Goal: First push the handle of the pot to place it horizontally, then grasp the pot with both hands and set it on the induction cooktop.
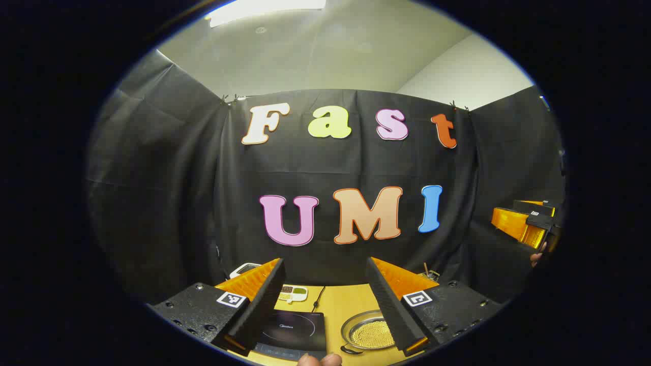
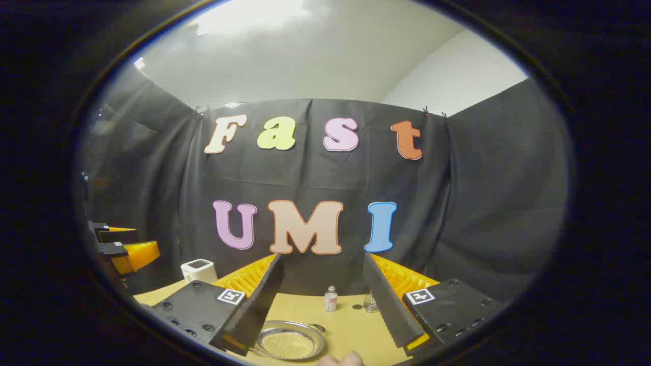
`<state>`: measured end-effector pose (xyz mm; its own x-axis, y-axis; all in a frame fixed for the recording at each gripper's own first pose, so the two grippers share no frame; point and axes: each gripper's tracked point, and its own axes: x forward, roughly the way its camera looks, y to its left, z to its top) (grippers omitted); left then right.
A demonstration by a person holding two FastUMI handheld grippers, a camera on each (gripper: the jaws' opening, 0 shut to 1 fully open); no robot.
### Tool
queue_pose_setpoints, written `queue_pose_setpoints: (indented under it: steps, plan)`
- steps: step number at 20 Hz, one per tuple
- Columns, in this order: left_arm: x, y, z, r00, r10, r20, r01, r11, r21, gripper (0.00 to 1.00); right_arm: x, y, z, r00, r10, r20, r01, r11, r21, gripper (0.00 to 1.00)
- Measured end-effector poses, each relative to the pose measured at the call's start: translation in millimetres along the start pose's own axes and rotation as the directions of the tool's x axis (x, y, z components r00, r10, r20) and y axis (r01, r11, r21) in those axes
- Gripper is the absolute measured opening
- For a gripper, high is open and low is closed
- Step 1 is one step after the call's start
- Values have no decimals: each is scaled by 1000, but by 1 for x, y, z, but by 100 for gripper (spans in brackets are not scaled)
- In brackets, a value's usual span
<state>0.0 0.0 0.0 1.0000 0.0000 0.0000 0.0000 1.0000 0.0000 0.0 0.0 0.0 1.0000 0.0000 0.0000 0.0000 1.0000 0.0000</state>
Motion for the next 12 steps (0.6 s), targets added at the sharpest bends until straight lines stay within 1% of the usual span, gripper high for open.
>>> queue_pose_setpoints:
  steps: [5,12]
  plan:
    - [-6,-1,-2,1000,14,-11,-14,1000,5,94,-1,-2,-4,1000,16,-15,-16,999,28,99]
    - [-15,8,-7,998,45,-32,-45,999,13,94,0,5,-14,998,45,-36,-44,999,11,99]
